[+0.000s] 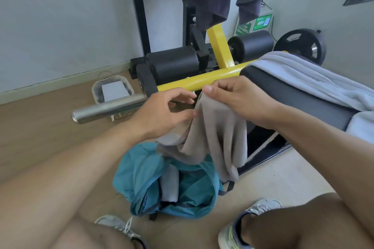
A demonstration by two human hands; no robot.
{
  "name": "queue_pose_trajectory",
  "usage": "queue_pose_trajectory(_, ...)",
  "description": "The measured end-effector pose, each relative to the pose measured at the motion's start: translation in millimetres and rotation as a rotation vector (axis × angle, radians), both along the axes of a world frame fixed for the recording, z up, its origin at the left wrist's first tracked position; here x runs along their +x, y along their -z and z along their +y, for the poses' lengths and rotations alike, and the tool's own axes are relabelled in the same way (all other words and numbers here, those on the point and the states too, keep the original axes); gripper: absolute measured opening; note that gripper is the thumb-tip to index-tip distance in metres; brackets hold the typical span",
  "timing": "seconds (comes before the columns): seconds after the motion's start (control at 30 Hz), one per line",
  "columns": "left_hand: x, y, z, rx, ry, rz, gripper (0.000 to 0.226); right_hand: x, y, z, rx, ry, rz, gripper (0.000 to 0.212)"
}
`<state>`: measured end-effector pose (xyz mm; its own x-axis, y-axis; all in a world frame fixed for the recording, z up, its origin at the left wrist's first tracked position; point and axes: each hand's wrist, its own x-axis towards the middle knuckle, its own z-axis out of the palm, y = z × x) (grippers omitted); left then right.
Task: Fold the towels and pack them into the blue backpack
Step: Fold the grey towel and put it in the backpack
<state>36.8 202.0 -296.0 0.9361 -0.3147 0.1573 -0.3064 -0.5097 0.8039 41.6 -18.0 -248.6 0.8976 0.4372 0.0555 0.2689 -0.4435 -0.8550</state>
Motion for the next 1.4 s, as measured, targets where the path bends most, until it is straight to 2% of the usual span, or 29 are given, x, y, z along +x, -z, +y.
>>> queue_pose_trajectory(0.03, -1.7, -2.7, -4.0, -0.016, 0.016, -0.029, 0.020, -0.7, -1.8, 1.5, 0.024, -0.035, 0.020, 0.052)
queue_pose_trajectory(0.07, -2.8, -4.4, -7.0, -0.021, 0.022, -0.063, 0.018, -2.1, -5.0, 2.2, 0.064, -0.059, 0.043, 0.044)
queue_pose_trajectory(0.13, -3.2, -6.0, -10.8, 0.001, 0.005, -0.108, 0.028, -3.6, -11.9, -0.8, 0.188, -0.093, 0.124, 0.027)
queue_pose_trajectory(0.27, -1.3, -5.3, -12.0, 0.041, 0.009, -0.014, 0.014, -4.0, -20.3, -7.7, 0.465, -0.168, 0.319, 0.022)
queue_pose_trajectory(0.33, -4.4, -6.5, -10.0, 0.102, 0.138, 0.084, 0.030, -4.0, -25.9, -10.6, 0.585, -0.196, 0.353, 0.022)
queue_pose_trajectory(0.4, -9.1, -9.0, -8.4, 0.178, 0.255, 0.170, 0.060, -2.7, -31.7, -14.7, 0.649, -0.229, 0.380, 0.023)
queue_pose_trajectory(0.47, -11.1, -9.9, -9.7, 0.224, 0.301, 0.252, 0.074, -0.6, -35.9, -19.0, 0.648, -0.270, 0.397, 0.023)
queue_pose_trajectory(0.63, -15.5, -4.1, -21.9, 0.227, 0.363, 0.270, 0.063, -4.4, -43.1, -20.7, 0.595, -0.435, 0.474, 0.024)
queue_pose_trajectory(0.67, -15.7, -1.5, -23.6, 0.223, 0.370, 0.296, 0.055, -5.7, -43.9, -18.5, 0.586, -0.455, 0.482, 0.022)
queue_pose_trajectory(0.73, -19.5, -0.2, -28.9, 0.199, 0.364, 0.376, 0.035, -7.1, -41.9, -13.2, 0.554, -0.419, 0.454, 0.018)
queue_pose_trajectory(0.8, -23.6, -2.0, -31.2, 0.193, 0.334, 0.358, 0.057, -7.1, -38.6, -8.6, 0.547, -0.313, 0.404, 0.016)
queue_pose_trajectory(0.87, -21.7, -0.3, -33.5, 0.225, 0.236, 0.307, 0.044, -5.5, -36.1, -8.9, 0.543, -0.216, 0.361, 0.016)
queue_pose_trajectory(0.93, -16.2, -0.4, -32.5, 0.139, 0.079, 0.300, 0.023, -2.9, -34.6, -12.8, 0.500, -0.130, 0.369, 0.019)
queue_pose_trajectory(0.97, -14.7, -2.8, -31.8, 0.072, 0.001, 0.318, 0.020, -0.9, -31.5, -15.3, 0.445, -0.067, 0.351, 0.019)
queue_pose_trajectory(1.07, -5.5, -0.3, -27.4, -0.029, -0.183, 0.310, 0.034, 4.1, -16.2, -16.5, 0.119, 0.124, 0.097, 0.017)
queue_pose_trajectory(1.17, -3.1, -2.0, -22.2, -0.057, -0.207, 0.280, 0.043, 3.5, -7.2, -11.2, -0.100, 0.068, 0.090, 0.045)
queue_pose_trajectory(1.23, -4.3, -5.1, -21.0, -0.065, -0.210, 0.261, 0.034, 2.8, -2.6, -6.1, -0.363, -0.025, 0.082, 0.054)
queue_pose_trajectory(1.3, -2.8, -4.5, -18.7, -0.109, -0.239, 0.203, 0.018, 5.0, 3.6, -0.6, -0.491, -0.038, 0.035, 0.037)
queue_pose_trajectory(1.4, -2.8, -4.2, -18.5, -0.176, -0.299, 0.144, 0.035, 12.5, 8.7, 2.6, -0.414, 0.058, -0.045, 0.024)
